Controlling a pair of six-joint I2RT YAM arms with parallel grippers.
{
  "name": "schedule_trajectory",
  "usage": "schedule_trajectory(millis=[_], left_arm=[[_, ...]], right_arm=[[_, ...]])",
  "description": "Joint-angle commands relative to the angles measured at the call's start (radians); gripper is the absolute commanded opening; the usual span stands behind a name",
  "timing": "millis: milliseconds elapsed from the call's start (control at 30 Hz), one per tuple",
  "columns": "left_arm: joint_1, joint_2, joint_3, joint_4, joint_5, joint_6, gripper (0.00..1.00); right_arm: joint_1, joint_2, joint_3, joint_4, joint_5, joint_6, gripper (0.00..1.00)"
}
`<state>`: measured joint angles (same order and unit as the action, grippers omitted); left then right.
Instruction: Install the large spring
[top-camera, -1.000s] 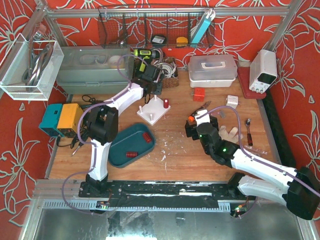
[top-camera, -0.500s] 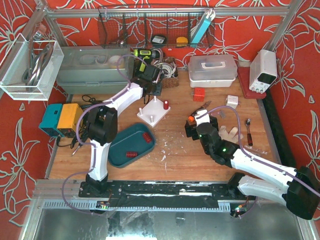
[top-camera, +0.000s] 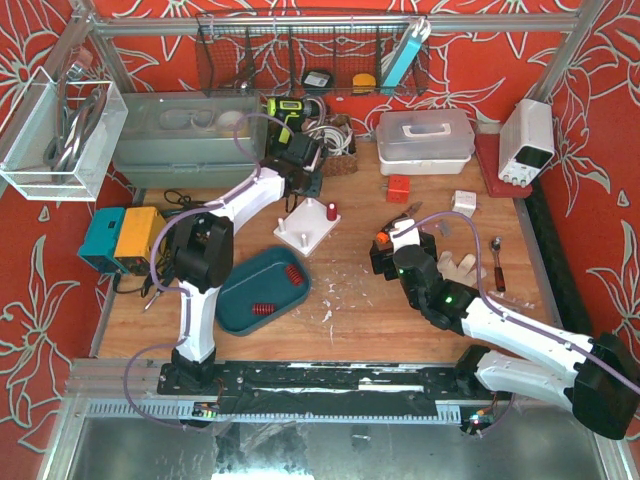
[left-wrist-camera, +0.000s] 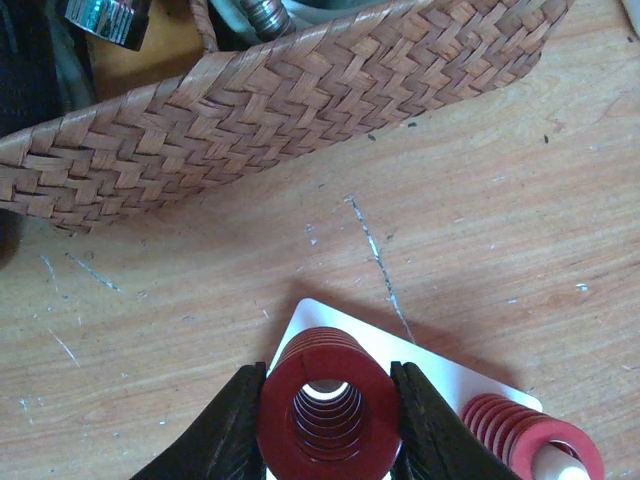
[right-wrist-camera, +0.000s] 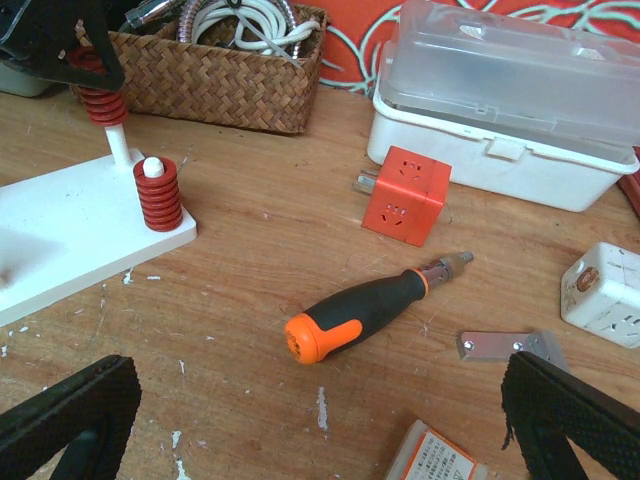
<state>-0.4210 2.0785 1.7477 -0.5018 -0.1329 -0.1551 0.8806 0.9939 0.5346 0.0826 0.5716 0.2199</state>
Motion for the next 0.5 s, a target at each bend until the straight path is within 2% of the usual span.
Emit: schedule_trajectory(millis=[0,267,300,400,467], left_arm=[[-0.007,-0.019,-0.012,-0.001,-0.021,0.020,0.16],[-0.007,0.050,-0.025,0.067,-0.021,0.009,0.26],[-0.007,0.058,-0.025,0.078,-0.027,0.013,0.29],[-0.007,0.069,-0.014,0.085,-0.029,0.022,0.50],[-0.007,0.055,-0.024,0.091,-0.031,0.021,0.57]], right_arm=[[-0.003,-0.008,0.013,-0.001,0.005,0.001,0.99],[-0.004,-0.011,0.011,-0.001,0.011,-0.002,0.99],[-0.004,-0.011,0.011,-0.002,0.009,-0.002,0.99],[-0.005,-0.010,0.011,-0.002,0.007,0.000,0.99],[-0.003,-0.009,0.011,-0.004,0.006,0.001,0.99]])
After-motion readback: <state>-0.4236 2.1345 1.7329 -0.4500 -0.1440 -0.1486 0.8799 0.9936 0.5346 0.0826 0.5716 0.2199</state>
